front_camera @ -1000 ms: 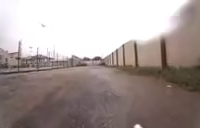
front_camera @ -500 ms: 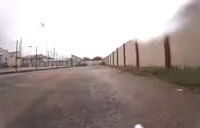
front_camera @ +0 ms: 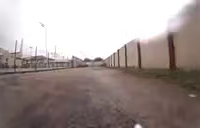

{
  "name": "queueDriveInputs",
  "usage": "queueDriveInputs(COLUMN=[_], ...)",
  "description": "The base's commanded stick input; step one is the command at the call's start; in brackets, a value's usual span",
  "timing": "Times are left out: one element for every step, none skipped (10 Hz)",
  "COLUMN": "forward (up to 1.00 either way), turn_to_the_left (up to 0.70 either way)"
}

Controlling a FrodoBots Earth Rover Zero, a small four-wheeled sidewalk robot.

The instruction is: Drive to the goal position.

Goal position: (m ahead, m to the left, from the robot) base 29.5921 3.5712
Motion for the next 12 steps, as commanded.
queueDriveInputs(forward=[0.7,0.7,0.7,0.7,0.7,0.7,0.7,0.7,0.7,0.7,0.7,0.7], turn_to_the_left=[0.02,0.02,0.02,0.02,0.02,0.02,0.02,0.02,0.02,0.02,0.02,0.02])
